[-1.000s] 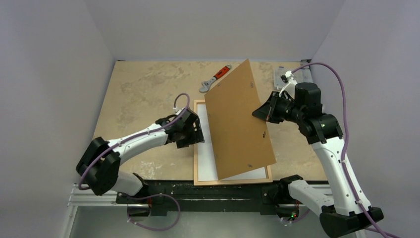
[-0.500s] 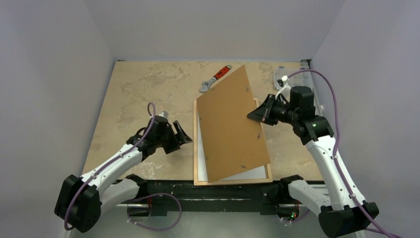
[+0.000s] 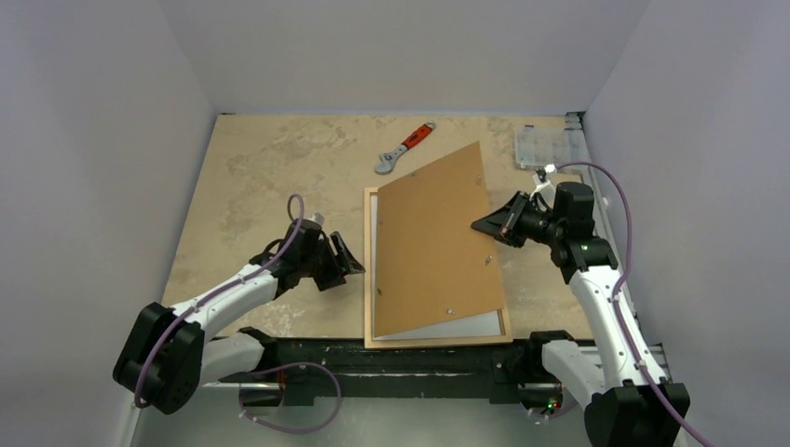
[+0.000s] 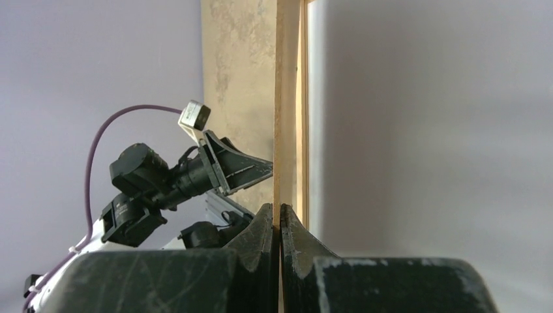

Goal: Put the photo into the frame
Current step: Place the photo frame item in the photo frame.

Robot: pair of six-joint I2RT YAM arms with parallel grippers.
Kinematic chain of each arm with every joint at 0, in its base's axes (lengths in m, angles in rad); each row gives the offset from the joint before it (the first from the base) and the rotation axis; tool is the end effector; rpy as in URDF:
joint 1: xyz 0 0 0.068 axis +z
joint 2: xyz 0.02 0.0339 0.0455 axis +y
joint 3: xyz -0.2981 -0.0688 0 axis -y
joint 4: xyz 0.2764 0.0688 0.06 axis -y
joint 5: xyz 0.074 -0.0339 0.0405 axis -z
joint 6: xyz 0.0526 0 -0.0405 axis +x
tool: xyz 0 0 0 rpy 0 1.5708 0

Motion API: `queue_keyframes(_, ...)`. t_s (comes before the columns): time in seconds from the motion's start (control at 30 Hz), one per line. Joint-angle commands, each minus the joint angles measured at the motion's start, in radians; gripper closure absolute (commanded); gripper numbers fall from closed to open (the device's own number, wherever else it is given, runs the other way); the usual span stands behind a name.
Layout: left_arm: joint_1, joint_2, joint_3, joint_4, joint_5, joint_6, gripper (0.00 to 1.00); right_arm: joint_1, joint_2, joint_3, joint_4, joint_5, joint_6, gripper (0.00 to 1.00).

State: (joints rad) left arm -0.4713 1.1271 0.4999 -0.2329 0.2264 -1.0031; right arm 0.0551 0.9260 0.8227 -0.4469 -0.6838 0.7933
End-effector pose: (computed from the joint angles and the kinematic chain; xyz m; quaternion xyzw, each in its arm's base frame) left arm 0.2020 -0.1162 0.1742 -0.2069 0.9091 -0.3108 0.1847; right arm 0.2176 0.0453 0.3229 0.1439 0.8258 0.4560 0.2990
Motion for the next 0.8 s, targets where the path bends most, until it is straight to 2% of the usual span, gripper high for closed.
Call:
queue_keyframes(0.0, 0.006, 0.037, -0.025, 0.111, 0.031, -0.004, 0.41, -0.021, -0.047, -0.029, 0.161, -0.097, 0.072, 1.0)
queue_keyframes(0.23, -0.003, 0.115, -0.028, 0.165, 0.038, -0.01, 0.49, -0.029, -0.048, -0.073, 0.231, -0.115, 0.078, 1.0)
queue_keyframes(0.43, -0.022, 0.157, -0.009, 0.166, 0.023, -0.006, 0.52, -0.032, -0.037, -0.106, 0.293, -0.14, 0.063, 1.0)
queue_keyframes(0.77, -0.079, 0.23, 0.085, 0.03, -0.07, 0.02, 0.62, -0.034, 0.035, -0.101, 0.279, -0.15, 0.008, 1.0)
